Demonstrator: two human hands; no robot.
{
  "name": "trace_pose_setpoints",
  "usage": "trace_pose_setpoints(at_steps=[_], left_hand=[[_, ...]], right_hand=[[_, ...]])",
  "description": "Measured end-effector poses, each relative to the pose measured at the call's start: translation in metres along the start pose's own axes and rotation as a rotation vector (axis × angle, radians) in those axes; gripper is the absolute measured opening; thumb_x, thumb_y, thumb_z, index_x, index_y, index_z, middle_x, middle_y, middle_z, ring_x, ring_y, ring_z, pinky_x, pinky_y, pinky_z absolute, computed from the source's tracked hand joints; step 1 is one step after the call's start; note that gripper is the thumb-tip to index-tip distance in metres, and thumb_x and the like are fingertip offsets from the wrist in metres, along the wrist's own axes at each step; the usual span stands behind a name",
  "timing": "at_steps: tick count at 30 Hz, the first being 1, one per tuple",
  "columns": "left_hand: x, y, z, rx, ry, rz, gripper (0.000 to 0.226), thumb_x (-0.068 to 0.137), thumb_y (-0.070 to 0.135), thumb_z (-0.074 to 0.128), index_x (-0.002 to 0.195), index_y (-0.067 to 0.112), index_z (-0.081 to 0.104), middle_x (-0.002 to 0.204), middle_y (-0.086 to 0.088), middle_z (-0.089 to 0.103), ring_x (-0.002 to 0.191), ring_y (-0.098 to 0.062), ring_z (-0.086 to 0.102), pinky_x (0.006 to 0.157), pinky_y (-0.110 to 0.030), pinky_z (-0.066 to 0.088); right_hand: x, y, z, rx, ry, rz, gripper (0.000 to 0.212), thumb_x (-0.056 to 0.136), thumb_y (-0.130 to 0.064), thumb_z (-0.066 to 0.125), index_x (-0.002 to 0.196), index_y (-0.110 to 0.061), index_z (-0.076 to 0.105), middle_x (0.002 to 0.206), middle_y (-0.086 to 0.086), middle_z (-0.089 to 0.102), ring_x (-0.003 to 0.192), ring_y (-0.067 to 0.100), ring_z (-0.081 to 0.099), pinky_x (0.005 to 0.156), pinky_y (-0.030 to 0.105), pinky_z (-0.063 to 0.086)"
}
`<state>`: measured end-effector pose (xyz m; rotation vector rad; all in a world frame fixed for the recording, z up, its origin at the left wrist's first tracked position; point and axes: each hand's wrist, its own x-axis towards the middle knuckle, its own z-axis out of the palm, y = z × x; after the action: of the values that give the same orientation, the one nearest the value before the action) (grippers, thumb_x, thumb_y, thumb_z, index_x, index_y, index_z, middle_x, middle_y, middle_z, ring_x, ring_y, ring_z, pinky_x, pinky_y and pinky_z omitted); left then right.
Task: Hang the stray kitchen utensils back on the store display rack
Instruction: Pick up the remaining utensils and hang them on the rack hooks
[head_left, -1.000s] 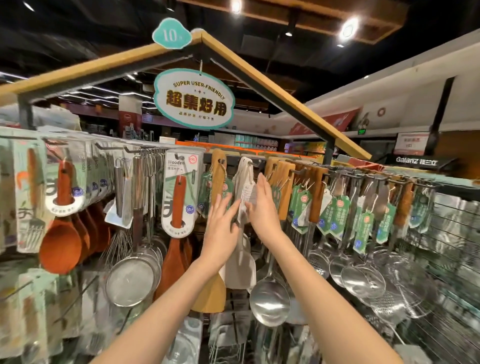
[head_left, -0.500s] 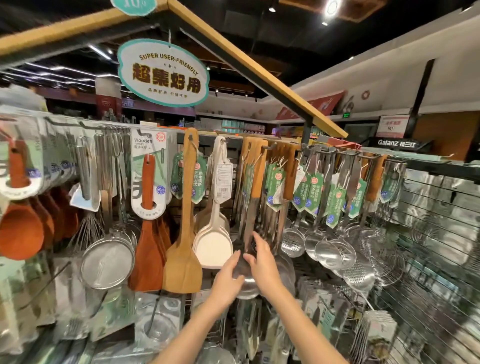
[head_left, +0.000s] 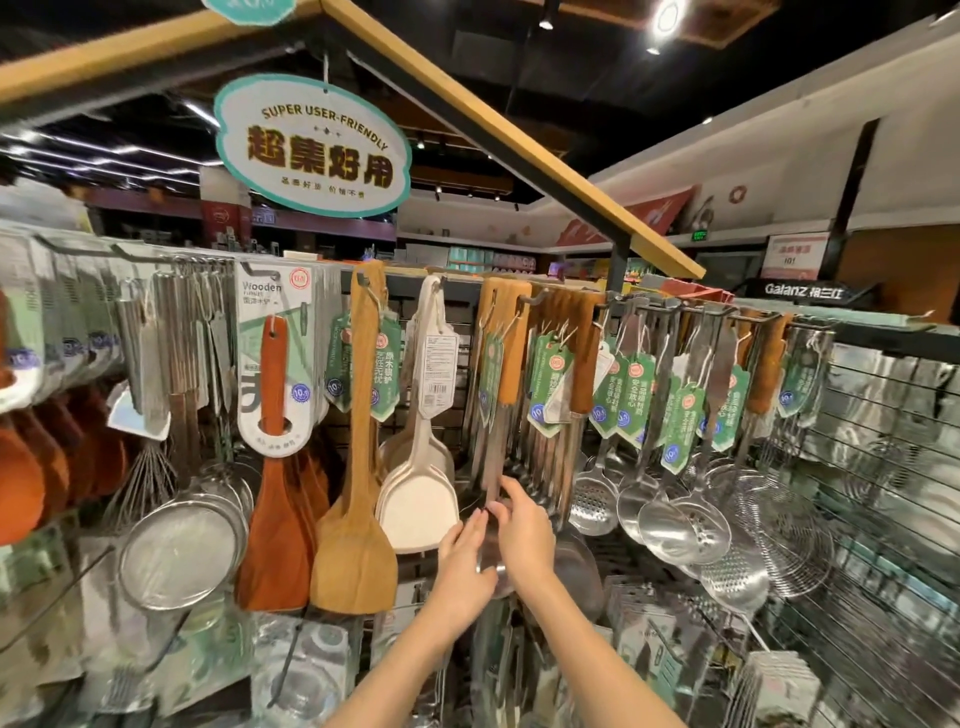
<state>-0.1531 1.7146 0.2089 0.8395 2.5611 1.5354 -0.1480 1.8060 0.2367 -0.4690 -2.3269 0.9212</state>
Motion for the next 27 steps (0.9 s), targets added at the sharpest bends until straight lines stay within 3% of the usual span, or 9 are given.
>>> trace_pose_setpoints(at_steps=[11,17,21,24,27], left_hand=[[0.017,-0.002,0.002,-0.032,-0.02,-0.064,0.075,0.087,0.003,0.052,0.149,0.018,0.013,0.155,0.001,0.016,0.14,-0.021,0.001,0.104,-0.012,0.003],[0.015,-0.005,0.007,-0.025,0.009,-0.067,0.069,0.091,0.01,0.053,0.148,0.019,0.017,0.156,0.003,0.007,0.141,-0.019,-0.002,0.108,-0.013,0.002],[0.009,-0.007,0.008,0.039,0.002,-0.05,0.07,0.091,0.018,0.055,0.149,0.02,0.017,0.158,0.004,0.008,0.143,-0.019,-0.002,0.113,-0.022,0.0],[0.003,-0.005,0.008,0.06,-0.005,-0.056,0.069,0.092,0.019,0.054,0.149,0.022,0.016,0.158,0.008,0.004,0.142,-0.021,-0.003,0.115,-0.029,0.003],[0.0,-0.002,0.009,0.097,-0.01,-0.055,0.068,0.092,0.019,0.054,0.149,0.022,0.017,0.158,0.007,0.002,0.143,-0.023,-0.004,0.116,-0.031,0.003]], right_hand=[[0.021,0.002,0.005,-0.087,-0.03,-0.01,0.023,0.095,-0.024,0.05,0.115,-0.024,0.061,0.104,0.001,0.07,0.099,0.023,0.062,0.073,0.032,0.042],[0.01,-0.002,-0.002,0.002,-0.094,-0.02,0.039,0.097,-0.016,0.045,0.136,-0.021,0.046,0.12,0.006,0.065,0.112,0.021,0.059,0.091,0.034,0.046],[-0.013,0.001,-0.02,0.054,-0.016,-0.125,0.036,0.098,-0.015,0.044,0.133,-0.021,0.047,0.125,0.001,0.06,0.115,0.016,0.055,0.095,0.031,0.045],[-0.026,0.011,-0.041,-0.027,0.136,-0.263,0.028,0.097,-0.014,0.045,0.124,-0.019,0.053,0.119,-0.004,0.058,0.111,0.013,0.052,0.083,0.023,0.044],[-0.03,0.019,-0.057,-0.202,0.317,-0.306,0.026,0.091,-0.012,0.057,0.118,-0.014,0.058,0.104,0.004,0.054,0.099,0.023,0.051,0.061,0.029,0.044]])
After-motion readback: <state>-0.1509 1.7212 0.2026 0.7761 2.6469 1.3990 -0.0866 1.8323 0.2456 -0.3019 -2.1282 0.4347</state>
